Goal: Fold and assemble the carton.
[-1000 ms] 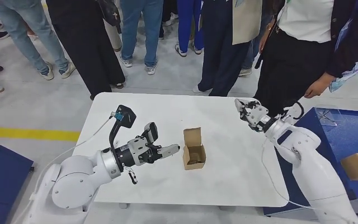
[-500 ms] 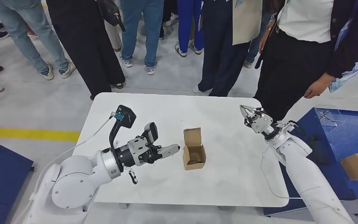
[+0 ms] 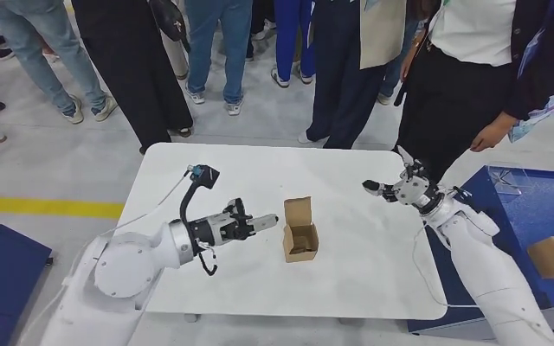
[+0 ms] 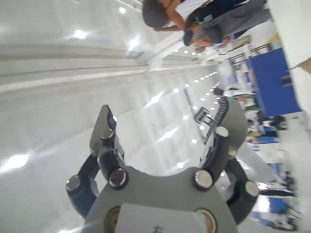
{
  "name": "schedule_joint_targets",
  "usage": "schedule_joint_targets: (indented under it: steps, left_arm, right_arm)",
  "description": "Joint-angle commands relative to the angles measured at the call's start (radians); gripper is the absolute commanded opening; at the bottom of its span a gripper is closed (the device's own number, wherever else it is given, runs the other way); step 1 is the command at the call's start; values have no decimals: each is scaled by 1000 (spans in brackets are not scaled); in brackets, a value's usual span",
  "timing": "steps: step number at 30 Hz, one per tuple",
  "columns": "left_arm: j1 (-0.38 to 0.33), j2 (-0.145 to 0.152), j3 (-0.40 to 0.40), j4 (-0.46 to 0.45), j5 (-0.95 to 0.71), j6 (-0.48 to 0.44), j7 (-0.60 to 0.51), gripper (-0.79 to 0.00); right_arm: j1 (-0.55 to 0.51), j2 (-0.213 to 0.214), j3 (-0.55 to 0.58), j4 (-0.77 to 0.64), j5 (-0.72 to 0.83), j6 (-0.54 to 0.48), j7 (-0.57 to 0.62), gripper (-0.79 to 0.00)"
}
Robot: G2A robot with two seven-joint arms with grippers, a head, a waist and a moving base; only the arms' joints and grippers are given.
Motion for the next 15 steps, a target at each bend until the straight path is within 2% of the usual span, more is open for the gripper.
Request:
schedule_joint_targets:
  steps: [1,4,8,13,15]
  left_arm:
    - [-66,-9,70,78,116,75,-38,0]
    - [-164,-25,170,190,180,170,-76,0]
    - [-259,-51,309,300,286,211,-92,0]
    - [-329,-80,409,420,349,226,-84,0]
    - [-346,-89,432,459,354,228,-84,0]
  right_arm:
    - [-3,18,18,-31,-252,-65,14,0]
    - [-18,36,26,-88,-439,-81,11,0]
    - [-34,46,4,-161,-648,-99,-20,0]
    - [-19,39,-73,-195,-787,-78,-19,0]
    - [-10,32,-96,-196,-797,-74,-38,0]
